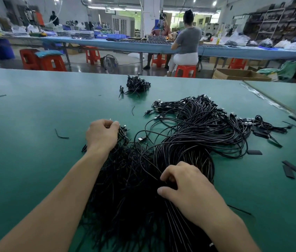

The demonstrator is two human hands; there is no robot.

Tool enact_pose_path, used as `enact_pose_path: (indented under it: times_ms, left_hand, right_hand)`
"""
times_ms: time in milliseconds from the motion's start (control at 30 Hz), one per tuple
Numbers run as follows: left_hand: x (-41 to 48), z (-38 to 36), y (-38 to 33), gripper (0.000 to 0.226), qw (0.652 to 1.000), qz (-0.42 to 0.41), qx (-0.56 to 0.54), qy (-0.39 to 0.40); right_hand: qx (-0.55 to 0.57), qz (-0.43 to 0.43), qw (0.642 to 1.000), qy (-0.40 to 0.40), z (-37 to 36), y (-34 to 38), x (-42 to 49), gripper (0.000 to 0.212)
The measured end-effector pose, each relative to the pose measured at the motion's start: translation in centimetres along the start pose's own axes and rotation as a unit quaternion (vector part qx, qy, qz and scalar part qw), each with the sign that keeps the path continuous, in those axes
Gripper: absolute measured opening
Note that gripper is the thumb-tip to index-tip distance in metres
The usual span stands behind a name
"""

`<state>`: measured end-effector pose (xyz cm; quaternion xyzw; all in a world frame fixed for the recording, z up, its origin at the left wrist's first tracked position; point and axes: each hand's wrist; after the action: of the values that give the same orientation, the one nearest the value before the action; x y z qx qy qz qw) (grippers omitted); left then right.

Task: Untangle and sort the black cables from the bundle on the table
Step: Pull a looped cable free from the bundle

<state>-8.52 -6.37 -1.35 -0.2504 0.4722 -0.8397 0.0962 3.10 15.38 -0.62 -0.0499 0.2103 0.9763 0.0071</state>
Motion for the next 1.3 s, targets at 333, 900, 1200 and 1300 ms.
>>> enact_pose_path:
  times_ms: [333, 900, 1200, 1300]
  left_hand:
    - [-7.6, 0.3, -5.5, 0.026, 0.951, -0.22, 0.213, 0.043]
    - [-9.4, 1.8, -7.4, 0.013, 0.826, -0.071, -0.253, 0.499]
    - [-9.5, 1.0, -7.0, 0.013, 0.872, -0.103, -0.108, 0.466]
    - [-9.2, 0.2, -6.2, 0.017, 0.92, -0.16, -0.085, 0.348]
  right_hand:
    - [0.207, 0.058, 0.972, 0.092, 2.0, 0.5, -0.2, 0.008]
    - [0.495, -0.235, 0.832, 0.085, 3.3, -1.2, 1.3, 0.045]
    - [0.298, -0.084, 0.949, -0.068, 2.8, -2.0, 1.1, 0.025]
    - [0.243, 0.013, 0.969, -0.036, 3.6, -0.3, -0.3, 0.023]
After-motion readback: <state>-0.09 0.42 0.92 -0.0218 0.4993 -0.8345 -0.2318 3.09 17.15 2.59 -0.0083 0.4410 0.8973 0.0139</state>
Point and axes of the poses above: each hand's wrist, its own x-axis towards the middle knuckle, its own z-axis out of the back of the hand, y = z × x, and after that the axes turned 15 degrees about -z, right-handed
